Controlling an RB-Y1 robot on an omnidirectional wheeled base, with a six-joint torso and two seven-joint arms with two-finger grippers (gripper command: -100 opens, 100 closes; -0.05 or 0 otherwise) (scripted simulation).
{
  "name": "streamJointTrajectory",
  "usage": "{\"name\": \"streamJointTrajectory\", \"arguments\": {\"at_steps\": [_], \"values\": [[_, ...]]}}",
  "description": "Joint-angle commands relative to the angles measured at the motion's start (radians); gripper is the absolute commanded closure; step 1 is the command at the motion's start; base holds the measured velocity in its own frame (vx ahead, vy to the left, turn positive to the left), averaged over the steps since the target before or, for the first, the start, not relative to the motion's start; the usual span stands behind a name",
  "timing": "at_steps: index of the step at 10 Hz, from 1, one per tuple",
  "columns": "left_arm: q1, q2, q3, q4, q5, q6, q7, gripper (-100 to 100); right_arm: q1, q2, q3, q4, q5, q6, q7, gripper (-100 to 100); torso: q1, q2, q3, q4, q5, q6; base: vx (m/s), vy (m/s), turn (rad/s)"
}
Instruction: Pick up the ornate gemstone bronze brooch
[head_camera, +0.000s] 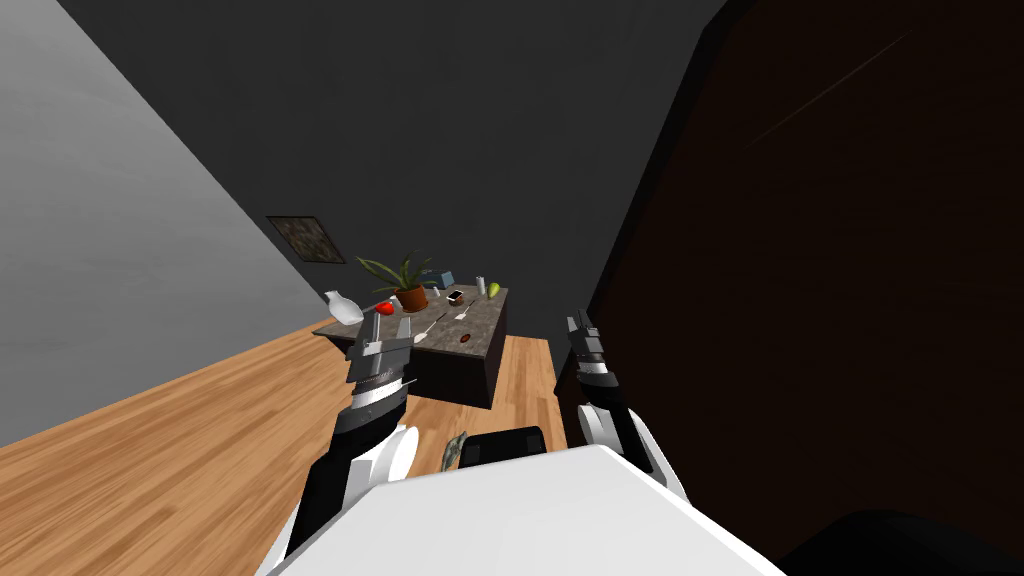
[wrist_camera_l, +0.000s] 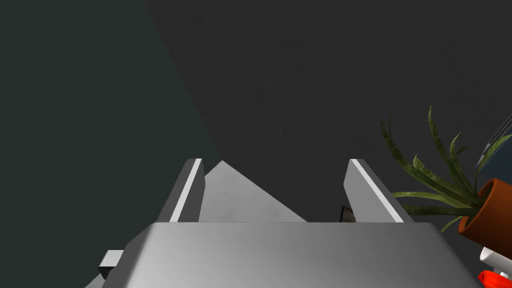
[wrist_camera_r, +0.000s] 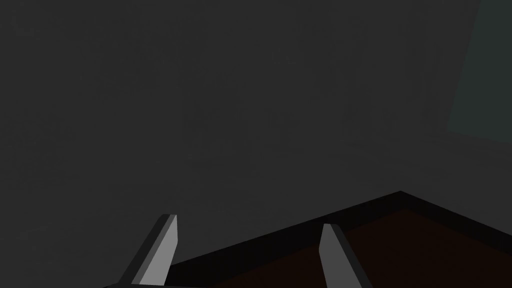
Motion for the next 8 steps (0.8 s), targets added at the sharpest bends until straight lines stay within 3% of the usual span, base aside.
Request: {"name": "streamJointTrajectory", "arguments": {"at_steps": [1,4,7,8], "values": [[-0.007,0.037,0.004,0.01,-0.001,0.015,0.003,-100,0.0,0.0,0.0,0.0,0.0,0.0,0.0,0,0.0,0.0,0.0,0.0,0.0,0.0,-0.008,0.008,0.002],[-0.039,0.124,0.02,0.05,-0.007,0.076,0.016,-100,0.0,0.0,0.0,0.0,0.0,0.0,0.0,0,0.002,0.001,0.001,0.0,0.0,0.0,-0.028,0.022,0.002],[-0.092,0.208,0.05,0.117,-0.02,0.169,0.036,-100,0.0,0.0,0.0,0.0,0.0,0.0,0.0,0,0.003,0.003,0.002,0.001,0.001,0.0,-0.05,0.031,0.006],[-0.092,0.208,0.05,0.117,-0.02,0.181,0.036,-100,0.0,0.0,0.0,0.0,0.0,0.0,0.0,0,0.003,0.003,0.002,0.001,0.001,0.0,-0.041,0.022,0.002]]}}
